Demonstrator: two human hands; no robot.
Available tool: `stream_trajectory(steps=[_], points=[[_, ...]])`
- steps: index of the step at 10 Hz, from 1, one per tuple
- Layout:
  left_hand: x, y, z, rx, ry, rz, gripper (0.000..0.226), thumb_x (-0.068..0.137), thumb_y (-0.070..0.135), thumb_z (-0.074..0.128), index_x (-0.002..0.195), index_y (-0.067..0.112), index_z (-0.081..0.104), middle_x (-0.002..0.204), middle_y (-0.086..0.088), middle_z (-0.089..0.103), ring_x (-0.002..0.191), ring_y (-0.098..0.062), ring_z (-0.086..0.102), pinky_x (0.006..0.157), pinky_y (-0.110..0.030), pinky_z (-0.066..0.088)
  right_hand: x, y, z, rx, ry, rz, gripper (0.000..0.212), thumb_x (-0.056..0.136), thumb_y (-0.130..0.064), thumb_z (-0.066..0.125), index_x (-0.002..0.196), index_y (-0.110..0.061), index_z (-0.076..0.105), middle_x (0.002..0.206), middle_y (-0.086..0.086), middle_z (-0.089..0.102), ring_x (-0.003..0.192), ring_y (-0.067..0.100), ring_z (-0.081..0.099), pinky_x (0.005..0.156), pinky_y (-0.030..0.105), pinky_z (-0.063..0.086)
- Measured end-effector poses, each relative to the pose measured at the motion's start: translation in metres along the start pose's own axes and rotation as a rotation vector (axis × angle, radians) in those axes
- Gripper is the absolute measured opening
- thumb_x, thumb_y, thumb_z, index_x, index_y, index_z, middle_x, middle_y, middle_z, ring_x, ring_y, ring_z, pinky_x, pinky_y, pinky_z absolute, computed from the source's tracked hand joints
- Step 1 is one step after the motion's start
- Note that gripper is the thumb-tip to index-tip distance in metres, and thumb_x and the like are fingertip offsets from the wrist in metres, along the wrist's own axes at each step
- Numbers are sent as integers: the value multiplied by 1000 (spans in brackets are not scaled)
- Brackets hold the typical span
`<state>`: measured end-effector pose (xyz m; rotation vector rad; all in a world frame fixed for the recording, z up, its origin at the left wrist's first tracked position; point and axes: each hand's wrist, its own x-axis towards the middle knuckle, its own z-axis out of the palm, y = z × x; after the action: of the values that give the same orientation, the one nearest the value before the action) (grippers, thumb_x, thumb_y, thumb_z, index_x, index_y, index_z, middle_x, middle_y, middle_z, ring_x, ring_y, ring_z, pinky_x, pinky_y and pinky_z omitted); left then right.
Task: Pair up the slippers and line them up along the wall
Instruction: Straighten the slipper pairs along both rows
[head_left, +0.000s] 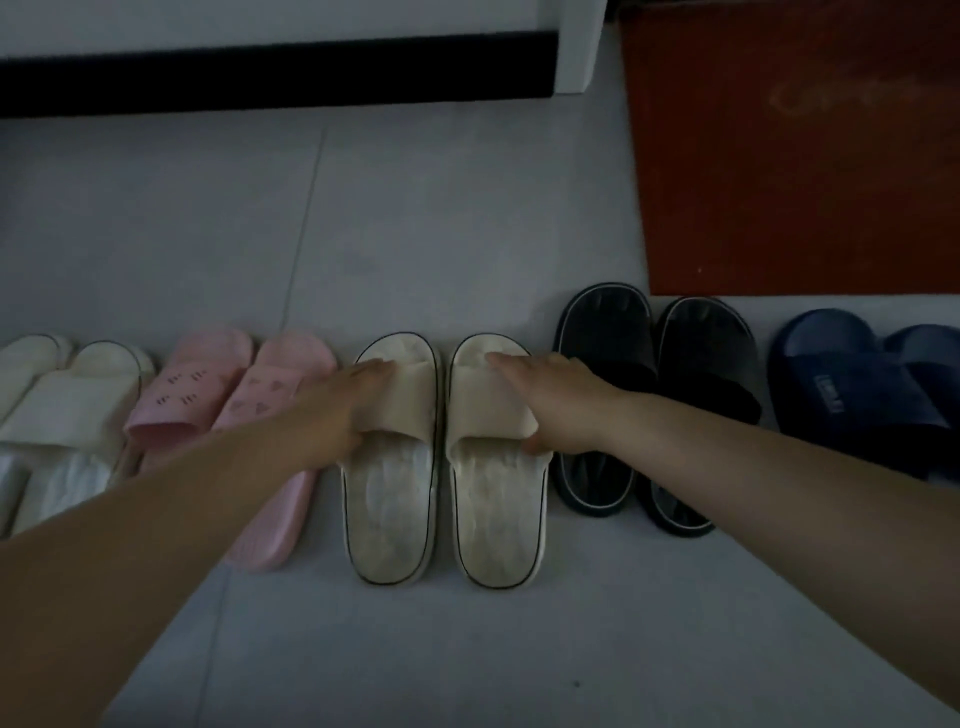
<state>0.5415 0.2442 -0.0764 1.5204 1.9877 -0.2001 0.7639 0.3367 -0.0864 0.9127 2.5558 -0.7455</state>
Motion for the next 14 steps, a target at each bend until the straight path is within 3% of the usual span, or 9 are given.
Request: stream_trajectory(steps=[1, 2, 3, 4, 5, 8, 9, 11, 14], points=[[-11, 6, 8, 10, 49, -62, 33, 82, 24, 64, 112, 35, 56, 105, 14, 54, 90, 10, 53, 85, -11, 42, 0, 1, 7, 3, 52, -58, 98, 70, -40, 74, 143, -23, 12, 140, 11, 42, 122, 36, 42, 98, 46, 35], [-22, 23, 9, -82, -9, -108, 82, 77, 17, 69, 144, 20, 22, 153, -8, 22, 137, -31, 28, 109, -48, 33, -4, 11, -6, 45, 65, -110, 98, 66, -46, 75, 143, -22, 18, 141, 8, 43, 122, 34, 44, 99, 43, 36], [-43, 53, -1, -129, 49, -191, 90, 75, 18, 69, 146, 23, 12, 154, -7, 18, 139, -30, 25, 110, -45, 33, -21, 55, -35, 41, 129, -104, 96, 62, -50, 76, 141, -20, 28, 147, 10, 36, 131, 31, 37, 106, 40, 32], [-49, 97, -10, -58, 126, -108, 84, 75, 20, 68, 144, 24, 19, 147, -7, 35, 131, -28, 38, 102, -37, 38, -46, 103, -53, 50, -56, 165, 112, 60, -60, 73, 146, -31, 8, 157, 7, 9, 142, 34, 14, 115, 50, 16], [-34, 135, -8, -31, 75, 18, 86, 74, 21, 71, 144, 21, 20, 144, -8, 39, 129, -27, 40, 107, -38, 35, -51, 110, -44, 71, -179, 244, 119, 61, -60, 73, 146, -33, -7, 158, 7, 2, 142, 39, 5, 114, 57, 9], [36, 197, 16, -83, -115, 224, 112, 67, 23, 79, 147, 17, 1, 156, -7, 15, 141, -23, 22, 115, -31, 21, -64, 129, -16, 114, 10, 215, 105, 65, -51, 74, 145, -32, 9, 152, 5, 23, 136, 37, 23, 111, 53, 22], [34, 212, 43, -32, -162, 246, 103, 73, 23, 74, 147, 14, 2, 155, -9, 16, 140, -26, 25, 115, -34, 24, -84, 131, 4, 101, 30, 176, 103, 64, -49, 74, 144, -32, 13, 150, 3, 27, 136, 32, 25, 114, 50, 17], [32, 211, 67, 4, -85, 239, 88, 82, 21, 62, 146, 12, 2, 158, -5, 6, 140, -30, 23, 115, -41, 25, -89, 131, 12, 137, 70, 169, 100, 63, -48, 76, 143, -33, 17, 149, 2, 27, 137, 28, 23, 115, 47, 11], [40, 202, 59, -124, 6, 238, 84, 82, 18, 64, 146, 9, 11, 157, -8, 11, 141, -29, 23, 116, -32, 22, -74, 124, 6, 192, 67, 207, 100, 66, -41, 77, 145, -32, 15, 152, 5, 22, 138, 32, 20, 114, 43, 15]])
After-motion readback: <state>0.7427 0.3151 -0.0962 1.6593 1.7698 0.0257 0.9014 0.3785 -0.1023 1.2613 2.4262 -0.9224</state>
